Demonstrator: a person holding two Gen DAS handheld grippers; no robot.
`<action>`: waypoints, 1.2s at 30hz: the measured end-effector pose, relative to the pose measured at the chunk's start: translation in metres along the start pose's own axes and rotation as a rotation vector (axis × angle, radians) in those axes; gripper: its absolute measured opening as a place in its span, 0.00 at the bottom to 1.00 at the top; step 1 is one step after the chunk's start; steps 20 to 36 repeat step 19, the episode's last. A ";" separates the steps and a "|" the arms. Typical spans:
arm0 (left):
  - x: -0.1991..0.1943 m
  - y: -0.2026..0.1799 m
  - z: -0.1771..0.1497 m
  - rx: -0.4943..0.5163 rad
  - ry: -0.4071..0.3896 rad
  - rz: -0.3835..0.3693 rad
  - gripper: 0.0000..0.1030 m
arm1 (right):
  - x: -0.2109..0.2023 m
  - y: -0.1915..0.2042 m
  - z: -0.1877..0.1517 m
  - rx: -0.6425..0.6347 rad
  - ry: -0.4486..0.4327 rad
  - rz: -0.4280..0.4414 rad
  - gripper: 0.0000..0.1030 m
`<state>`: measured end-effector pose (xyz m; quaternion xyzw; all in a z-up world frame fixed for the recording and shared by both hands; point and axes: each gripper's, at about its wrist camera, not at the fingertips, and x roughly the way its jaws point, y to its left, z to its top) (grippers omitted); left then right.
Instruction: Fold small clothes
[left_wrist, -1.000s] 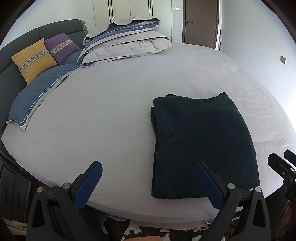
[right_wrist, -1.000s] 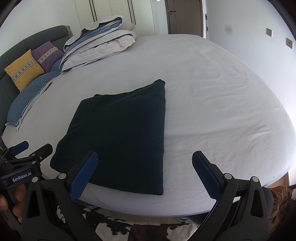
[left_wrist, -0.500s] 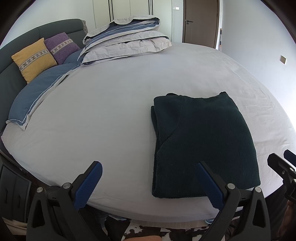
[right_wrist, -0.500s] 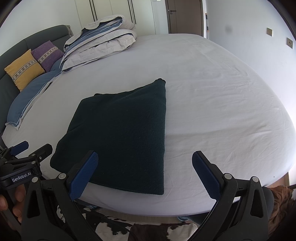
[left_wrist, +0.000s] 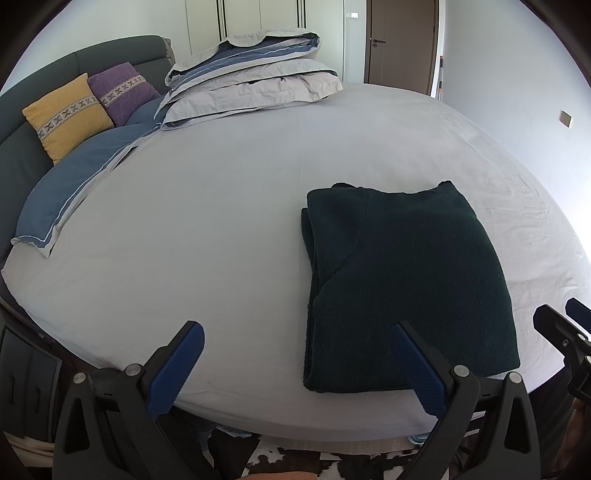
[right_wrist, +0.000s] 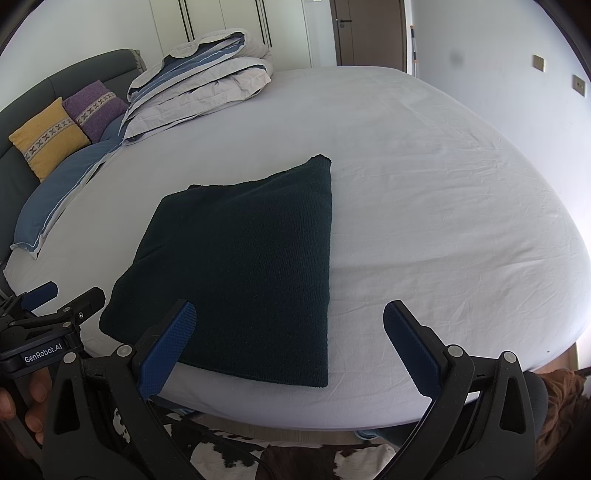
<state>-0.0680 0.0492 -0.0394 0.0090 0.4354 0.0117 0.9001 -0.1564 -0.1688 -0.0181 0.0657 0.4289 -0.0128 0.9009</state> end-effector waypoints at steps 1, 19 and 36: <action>0.000 0.000 0.000 0.000 0.000 0.000 1.00 | 0.000 0.000 0.000 0.000 0.000 0.000 1.00; 0.002 0.003 -0.001 0.002 0.008 -0.006 1.00 | 0.001 0.000 -0.003 -0.001 0.001 0.004 1.00; 0.002 0.003 -0.001 0.002 0.008 -0.006 1.00 | 0.001 0.000 -0.003 -0.001 0.001 0.004 1.00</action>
